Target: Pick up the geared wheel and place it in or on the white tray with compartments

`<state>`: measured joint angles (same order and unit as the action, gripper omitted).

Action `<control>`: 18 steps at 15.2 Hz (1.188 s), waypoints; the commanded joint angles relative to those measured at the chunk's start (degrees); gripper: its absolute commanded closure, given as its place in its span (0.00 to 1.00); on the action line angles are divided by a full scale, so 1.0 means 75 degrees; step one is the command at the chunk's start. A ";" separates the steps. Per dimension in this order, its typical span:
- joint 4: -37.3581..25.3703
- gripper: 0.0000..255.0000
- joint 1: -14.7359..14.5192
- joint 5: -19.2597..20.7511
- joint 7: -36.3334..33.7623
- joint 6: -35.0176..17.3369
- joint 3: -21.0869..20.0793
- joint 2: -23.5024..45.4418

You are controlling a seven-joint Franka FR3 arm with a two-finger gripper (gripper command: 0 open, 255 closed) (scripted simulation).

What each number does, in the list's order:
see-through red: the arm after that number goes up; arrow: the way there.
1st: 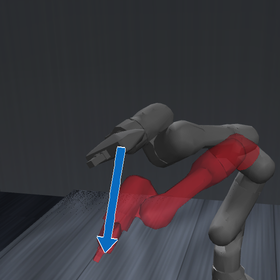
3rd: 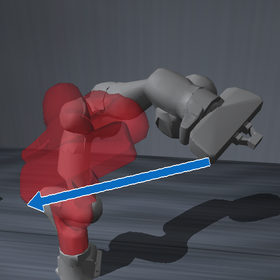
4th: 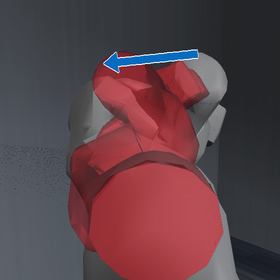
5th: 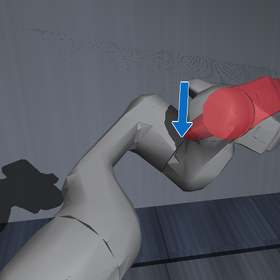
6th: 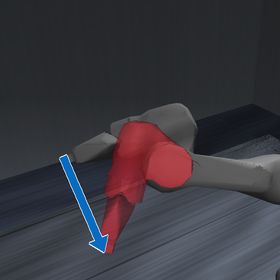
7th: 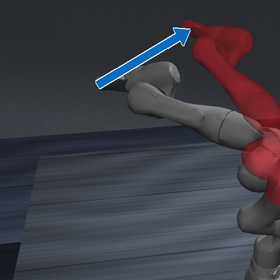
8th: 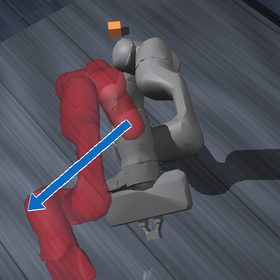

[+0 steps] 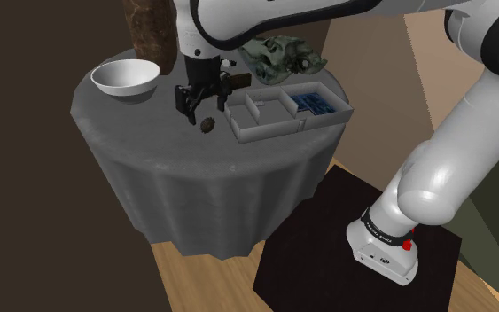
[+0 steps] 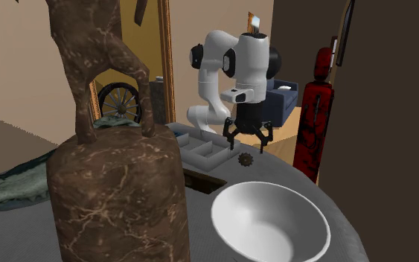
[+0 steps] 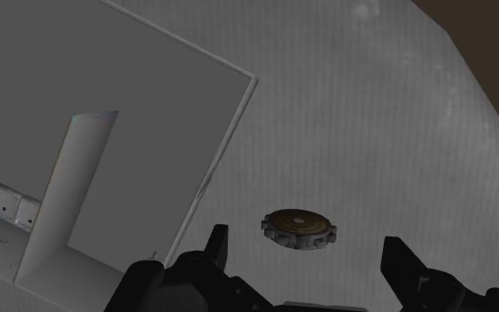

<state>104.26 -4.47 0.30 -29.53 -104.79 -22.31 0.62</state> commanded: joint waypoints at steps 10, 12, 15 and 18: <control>0.0376 0.00 -0.0002 0.0033 -0.0019 -0.0451 -0.0001 0.0078; 0.0376 1.00 -0.0002 0.0033 -0.0019 -0.0450 0.0000 0.0078; 0.0375 1.00 -0.0002 0.0034 -0.0019 -0.0450 0.0000 0.0079; 0.0378 1.00 -0.0002 0.0033 -0.0019 -0.0452 -0.0001 0.0078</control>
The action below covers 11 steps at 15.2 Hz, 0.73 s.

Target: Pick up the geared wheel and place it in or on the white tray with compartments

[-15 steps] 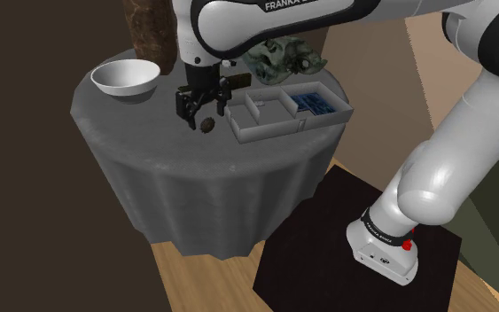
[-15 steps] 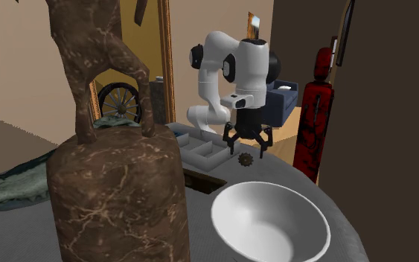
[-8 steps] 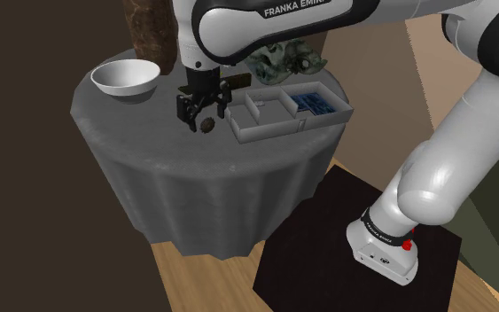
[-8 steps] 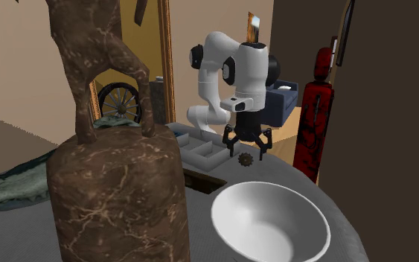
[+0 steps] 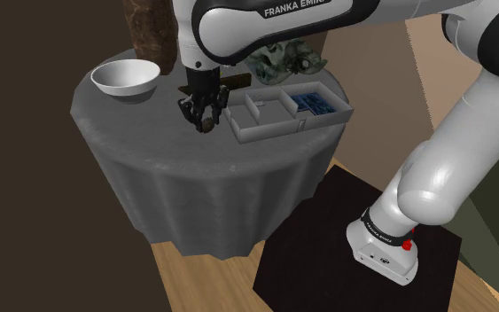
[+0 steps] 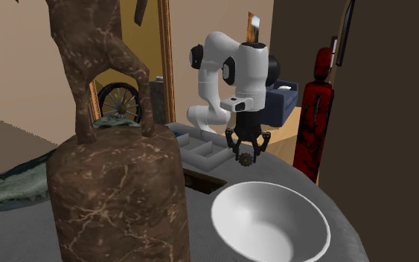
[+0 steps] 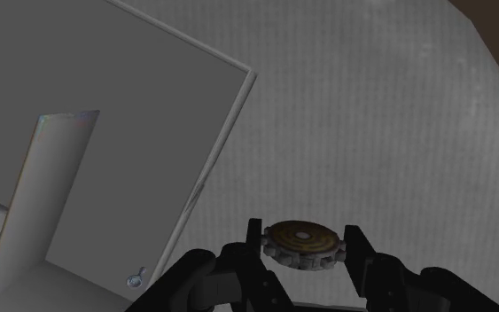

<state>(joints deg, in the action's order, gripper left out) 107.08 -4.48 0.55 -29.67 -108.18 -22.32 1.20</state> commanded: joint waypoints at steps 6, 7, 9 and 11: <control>-0.0269 1.00 0.0003 -0.0014 0.0011 0.0303 0.0002 -0.0033; -0.0362 1.00 0.0003 -0.0018 0.0013 0.0404 0.0002 -0.0041; -0.0555 1.00 0.0004 -0.0023 0.0017 0.0607 0.0003 -0.0052; -0.0757 1.00 0.0004 -0.0024 0.0018 0.0812 0.0003 -0.0056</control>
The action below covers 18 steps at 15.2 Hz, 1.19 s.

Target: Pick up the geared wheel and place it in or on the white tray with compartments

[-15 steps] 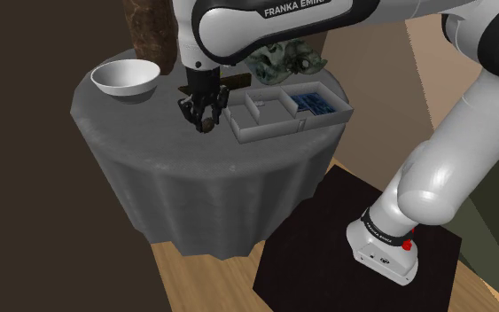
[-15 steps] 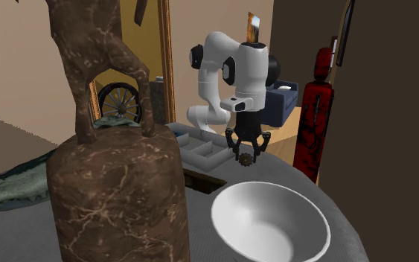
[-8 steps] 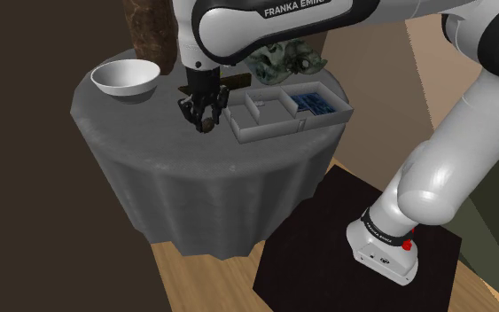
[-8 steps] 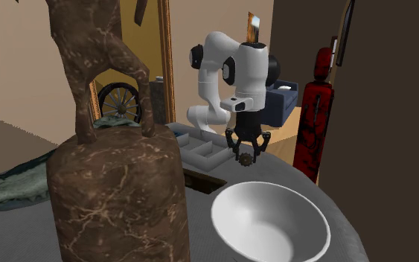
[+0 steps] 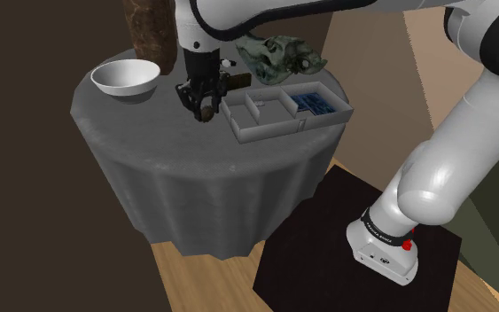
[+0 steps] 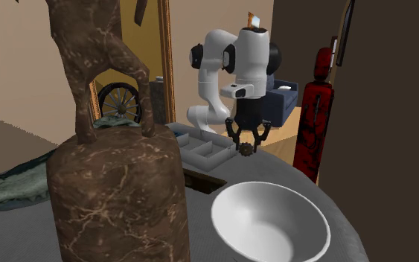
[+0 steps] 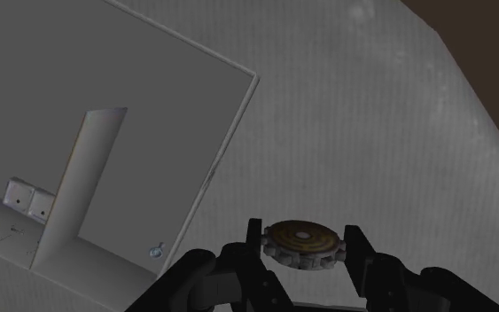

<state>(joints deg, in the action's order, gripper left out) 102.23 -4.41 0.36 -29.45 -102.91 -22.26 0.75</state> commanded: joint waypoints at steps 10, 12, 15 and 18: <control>-0.1250 1.00 -0.0021 0.0037 -0.0035 0.1161 -0.0019 0.0100; -0.1509 1.00 -0.0029 0.0054 -0.0047 0.1379 -0.0026 0.0145; -0.1881 1.00 -0.0043 0.0083 -0.0066 0.1681 -0.0036 0.0220; -0.1021 1.00 0.0250 -0.0203 0.0512 0.1555 0.0243 -0.0568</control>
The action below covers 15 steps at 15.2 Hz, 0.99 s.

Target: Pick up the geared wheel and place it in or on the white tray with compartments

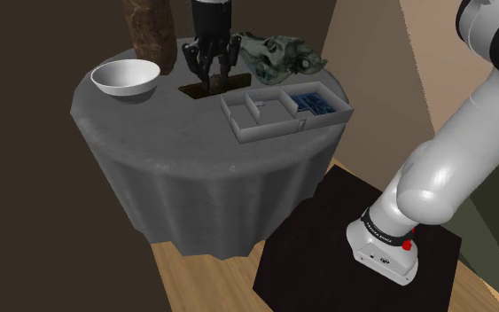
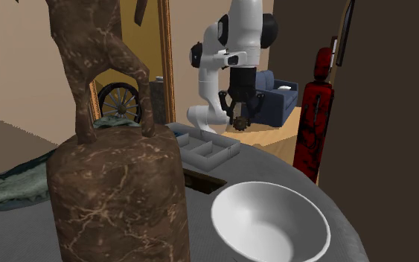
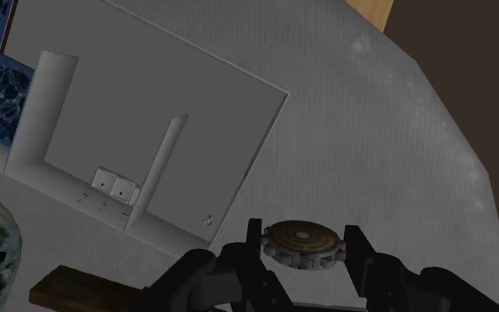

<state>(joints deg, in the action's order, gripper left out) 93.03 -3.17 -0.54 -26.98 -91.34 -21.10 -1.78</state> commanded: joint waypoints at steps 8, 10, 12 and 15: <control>0.1923 1.00 0.0602 -0.0419 0.1698 -0.0030 0.1012 -0.1935; 0.2248 1.00 0.0707 -0.0416 0.2065 0.0000 0.1264 -0.2281; 0.2534 1.00 0.0812 -0.0384 0.2429 0.0039 0.1521 -0.2596; 0.2897 1.00 0.0970 -0.0287 0.2969 0.0109 0.1916 -0.3013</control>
<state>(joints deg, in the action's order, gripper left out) 113.39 3.61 -3.00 -6.46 -90.35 -7.93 -23.24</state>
